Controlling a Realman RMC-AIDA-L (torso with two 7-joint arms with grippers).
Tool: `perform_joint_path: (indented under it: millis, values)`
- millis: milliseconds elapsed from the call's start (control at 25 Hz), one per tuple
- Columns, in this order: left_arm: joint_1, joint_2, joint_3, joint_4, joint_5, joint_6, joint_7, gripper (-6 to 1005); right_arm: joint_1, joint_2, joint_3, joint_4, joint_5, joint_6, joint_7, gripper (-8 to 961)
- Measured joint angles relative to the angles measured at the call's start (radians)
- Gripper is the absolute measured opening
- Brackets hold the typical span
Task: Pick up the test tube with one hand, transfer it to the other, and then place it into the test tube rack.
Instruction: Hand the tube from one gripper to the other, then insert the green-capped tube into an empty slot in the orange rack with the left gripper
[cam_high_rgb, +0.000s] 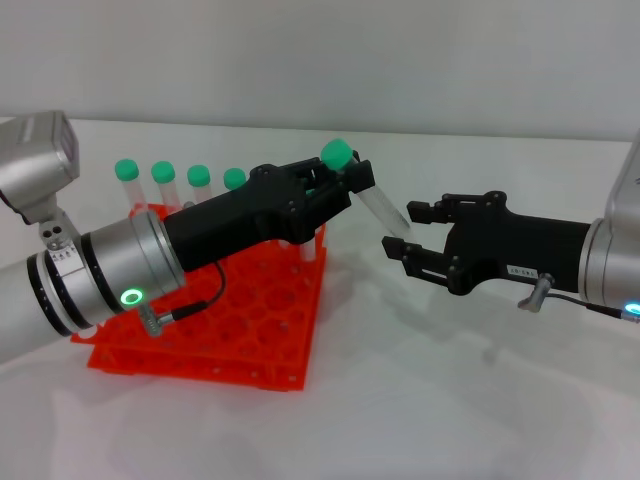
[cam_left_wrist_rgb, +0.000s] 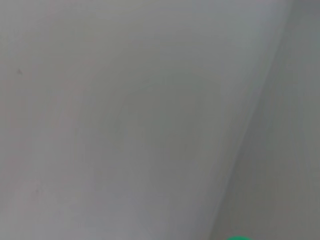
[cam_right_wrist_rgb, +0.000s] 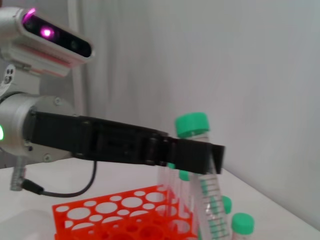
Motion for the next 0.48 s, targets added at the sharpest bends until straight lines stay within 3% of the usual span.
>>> perform_joint_path:
  millis: [360,440,480]
  values:
    - [0.005,0.004,0.000,0.065,0.029,-0.014,-0.055,233,-0.011,-0.002,0.066,0.062,0.008,-0.012,0.006,623]
    - [0.020,0.009,0.001,0.136,0.062,-0.030,-0.108,235,-0.016,-0.002,0.096,0.082,0.008,-0.002,0.013,843]
    - [0.036,0.013,0.000,0.197,0.088,-0.038,-0.157,236,-0.020,-0.002,0.118,0.094,0.008,0.013,0.017,844]
